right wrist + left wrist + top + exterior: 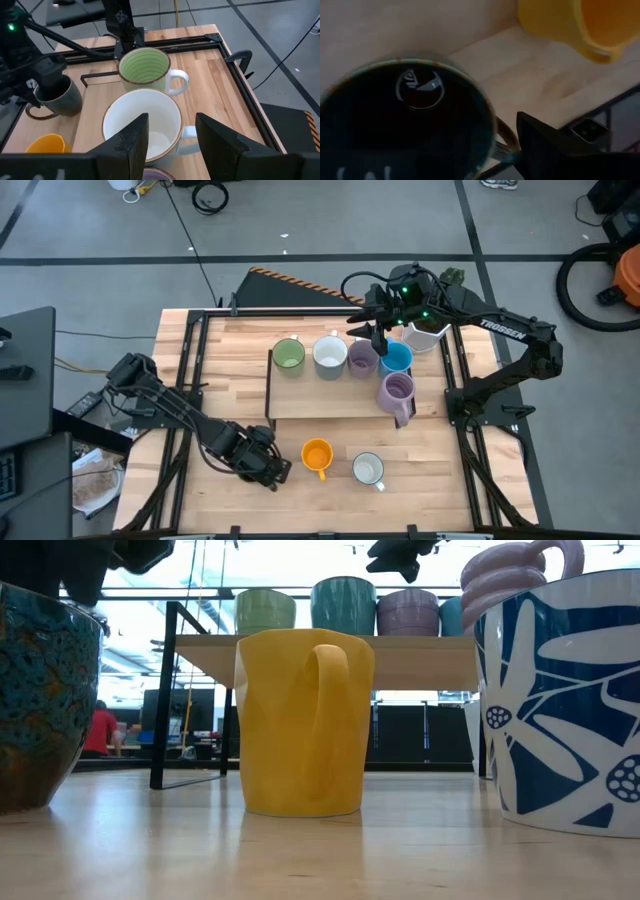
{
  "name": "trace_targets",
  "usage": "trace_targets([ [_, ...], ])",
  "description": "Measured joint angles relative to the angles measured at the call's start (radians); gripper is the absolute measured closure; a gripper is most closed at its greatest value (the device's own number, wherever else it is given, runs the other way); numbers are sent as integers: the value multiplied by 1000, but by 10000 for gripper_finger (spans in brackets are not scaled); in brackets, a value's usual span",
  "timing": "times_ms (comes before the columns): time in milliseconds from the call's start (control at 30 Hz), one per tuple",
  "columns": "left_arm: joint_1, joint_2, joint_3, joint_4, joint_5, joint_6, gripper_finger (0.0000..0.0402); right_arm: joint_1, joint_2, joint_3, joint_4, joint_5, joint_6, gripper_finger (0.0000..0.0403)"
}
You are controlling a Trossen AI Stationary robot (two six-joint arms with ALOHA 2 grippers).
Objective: Place coffee mugs
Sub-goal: Put the brown blue mug on the shelf
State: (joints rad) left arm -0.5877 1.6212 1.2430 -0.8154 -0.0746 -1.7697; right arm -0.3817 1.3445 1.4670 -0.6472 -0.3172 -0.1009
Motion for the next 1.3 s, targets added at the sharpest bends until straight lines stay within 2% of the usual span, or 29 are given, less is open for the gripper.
trace_targets([
  [167, 0, 50, 0, 13, 27, -7, 202, 0, 0, 0, 2, 0, 0, 234],
  [300, 0, 96, 0, 13, 69, -4, 197, 0, 0, 0, 3, 0, -5, 234],
  [433, 0, 136, 0, 36, 121, 9, 229, 0, 0, 0, 3, 0, -7, 234],
  [733, 0, 133, 0, 49, 191, 61, 361, 0, 0, 0, 3, -19, -7, 234],
  [867, 0, 101, 0, 50, 223, 102, 362, 0, 0, 0, 3, -19, -9, 234],
  [1067, 13, 16, 73, -34, 273, 176, 362, 0, 0, 0, 4, -19, -16, 234],
  [1300, 48, -20, 264, -158, 372, 456, 362, 0, 0, 0, 13, -19, -26, 234],
])
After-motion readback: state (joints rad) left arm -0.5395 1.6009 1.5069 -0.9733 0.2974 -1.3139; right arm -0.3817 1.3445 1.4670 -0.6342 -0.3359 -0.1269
